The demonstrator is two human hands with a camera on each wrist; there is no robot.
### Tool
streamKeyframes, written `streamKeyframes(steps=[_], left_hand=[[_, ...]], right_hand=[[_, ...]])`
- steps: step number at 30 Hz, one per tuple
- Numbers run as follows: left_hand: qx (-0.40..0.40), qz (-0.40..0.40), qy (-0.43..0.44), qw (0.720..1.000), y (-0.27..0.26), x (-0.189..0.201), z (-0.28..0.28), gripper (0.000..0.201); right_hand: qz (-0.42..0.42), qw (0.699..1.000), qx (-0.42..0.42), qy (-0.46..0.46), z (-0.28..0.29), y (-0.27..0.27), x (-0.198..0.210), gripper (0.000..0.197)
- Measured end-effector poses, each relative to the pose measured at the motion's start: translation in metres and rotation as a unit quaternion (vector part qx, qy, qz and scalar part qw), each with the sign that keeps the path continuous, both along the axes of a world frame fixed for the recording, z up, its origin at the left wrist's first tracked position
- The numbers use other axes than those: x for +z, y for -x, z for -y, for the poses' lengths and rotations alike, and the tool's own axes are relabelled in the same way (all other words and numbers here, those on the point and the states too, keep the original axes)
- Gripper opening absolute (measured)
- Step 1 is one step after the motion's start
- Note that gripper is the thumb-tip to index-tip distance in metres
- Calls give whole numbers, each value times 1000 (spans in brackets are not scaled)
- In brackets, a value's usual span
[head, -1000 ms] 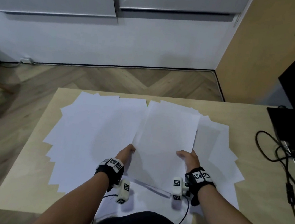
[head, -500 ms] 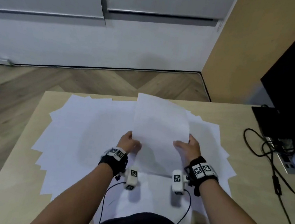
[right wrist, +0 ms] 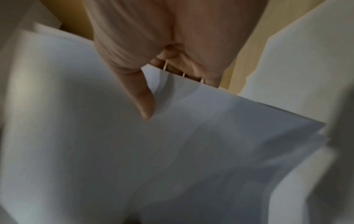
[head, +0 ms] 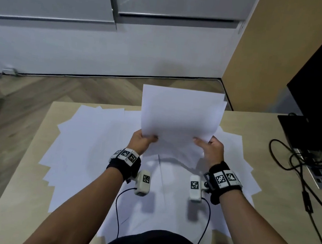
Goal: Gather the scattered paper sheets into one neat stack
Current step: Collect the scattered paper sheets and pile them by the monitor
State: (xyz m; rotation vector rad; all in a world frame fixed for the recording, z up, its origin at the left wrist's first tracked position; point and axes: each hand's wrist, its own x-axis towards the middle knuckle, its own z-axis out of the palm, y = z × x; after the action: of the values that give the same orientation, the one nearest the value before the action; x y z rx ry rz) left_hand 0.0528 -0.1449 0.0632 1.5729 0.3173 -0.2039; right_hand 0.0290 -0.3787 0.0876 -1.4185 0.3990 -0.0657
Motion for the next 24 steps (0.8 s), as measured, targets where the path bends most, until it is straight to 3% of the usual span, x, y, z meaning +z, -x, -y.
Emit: streamKeyframes(steps=[4, 6, 12, 18, 22, 24], left_hand=[[7, 2, -3, 1000, 4, 4, -6, 24], [-9, 15, -46, 999, 7, 4, -9, 24], [2, 3, -92, 996, 21, -10, -10, 27], [45, 19, -51, 998, 15, -1, -9, 38], [12, 0, -164, 986, 27, -16, -6, 39], [20, 9, -180, 983, 32, -18, -7, 40]], right_hand=[[10, 999, 33, 20, -1, -9, -4, 19], [2, 999, 40, 19, -6, -7, -8, 25], [-72, 993, 93, 32, -15, 3, -25, 22], [-57, 995, 72, 50, -13, -13, -21, 22], [-150, 980, 98, 89, -15, -11, -47, 35], [-152, 979, 100, 89, -15, -19, -55, 42]])
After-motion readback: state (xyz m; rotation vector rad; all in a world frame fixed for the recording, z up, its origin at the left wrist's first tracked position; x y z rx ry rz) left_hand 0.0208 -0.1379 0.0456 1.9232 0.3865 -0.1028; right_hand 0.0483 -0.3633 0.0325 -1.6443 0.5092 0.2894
